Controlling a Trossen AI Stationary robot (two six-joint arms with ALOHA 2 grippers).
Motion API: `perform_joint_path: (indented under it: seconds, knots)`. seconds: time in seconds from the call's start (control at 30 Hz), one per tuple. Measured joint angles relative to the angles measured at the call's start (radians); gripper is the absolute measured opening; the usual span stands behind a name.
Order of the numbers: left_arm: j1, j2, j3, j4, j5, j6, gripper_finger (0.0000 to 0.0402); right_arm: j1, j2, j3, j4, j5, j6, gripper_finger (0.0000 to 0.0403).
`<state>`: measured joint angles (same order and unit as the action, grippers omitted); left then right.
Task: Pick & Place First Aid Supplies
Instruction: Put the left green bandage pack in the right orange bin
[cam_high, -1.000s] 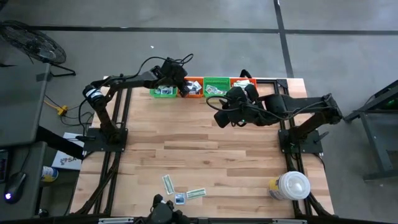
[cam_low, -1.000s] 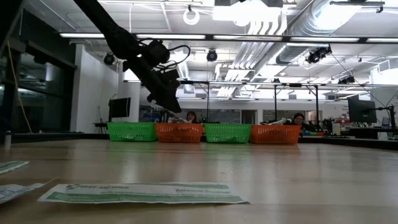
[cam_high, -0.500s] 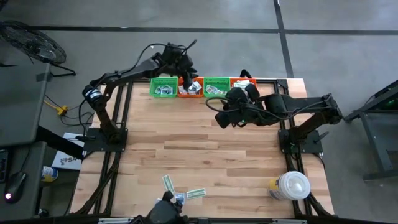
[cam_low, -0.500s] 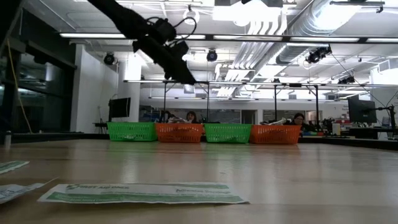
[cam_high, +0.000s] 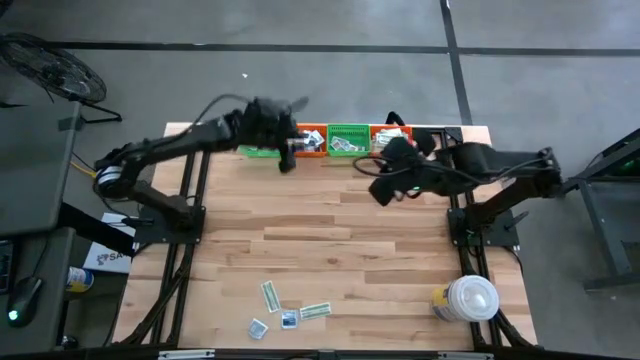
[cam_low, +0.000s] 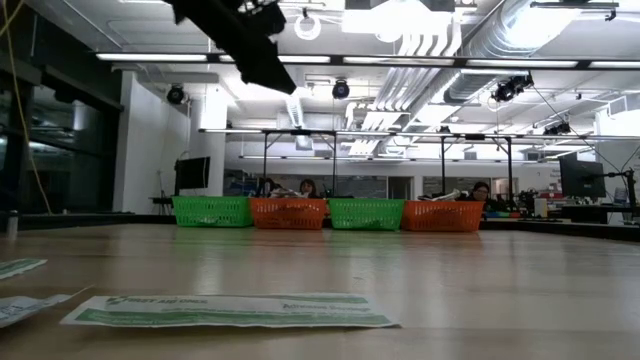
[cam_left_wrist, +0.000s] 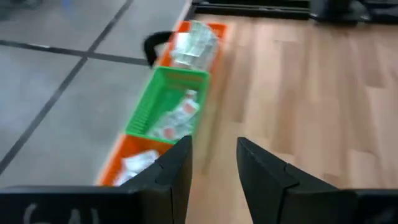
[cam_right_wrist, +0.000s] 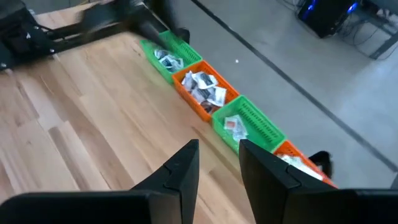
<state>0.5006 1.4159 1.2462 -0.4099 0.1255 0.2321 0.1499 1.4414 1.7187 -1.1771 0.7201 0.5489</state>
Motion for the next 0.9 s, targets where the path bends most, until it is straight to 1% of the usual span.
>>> perform_joint_path:
  seconds: [0.17,0.27,0.37,0.43,0.53,0.6,0.67,0.77,0.9]
  knots:
    - [-0.216,-0.115,-0.141,0.007,-0.175,-0.113,0.0122,0.05,-0.074,0.0,-0.056,0.015,-0.029,0.0108]
    - [-0.361,-0.158,-0.23,0.025,-0.277,-0.23,0.0122,0.091,-0.092,0.0,-0.085,0.013,-0.033,0.0108]
    - [-0.515,-0.168,-0.315,0.061,-0.364,-0.366,0.0122,0.14,-0.091,-0.002,-0.111,0.023,-0.025,0.0108]
    - [-0.62,-0.168,-0.356,0.076,-0.427,-0.475,0.0122,0.173,-0.094,-0.044,-0.078,0.026,-0.016,0.0108]
    - [-0.772,-0.153,-0.393,0.078,-0.506,-0.644,0.0122,0.221,-0.118,-0.173,0.019,0.005,-0.007,0.0108]
    - [-0.861,-0.135,-0.403,0.045,-0.526,-0.766,0.0122,0.245,-0.139,-0.268,0.101,-0.033,0.002,0.0108]
    - [-0.938,-0.117,-0.402,0.047,-0.525,-0.84,0.0122,0.268,-0.166,-0.353,0.195,-0.071,0.036,0.0108]
    - [-1.037,-0.086,-0.401,0.029,-0.498,-0.869,0.0122,0.302,-0.199,-0.454,0.326,-0.132,0.053,0.0108]
    - [-1.106,-0.027,-0.401,-0.005,-0.431,-0.918,0.0122,0.335,-0.22,-0.534,0.426,-0.19,0.053,0.0108]
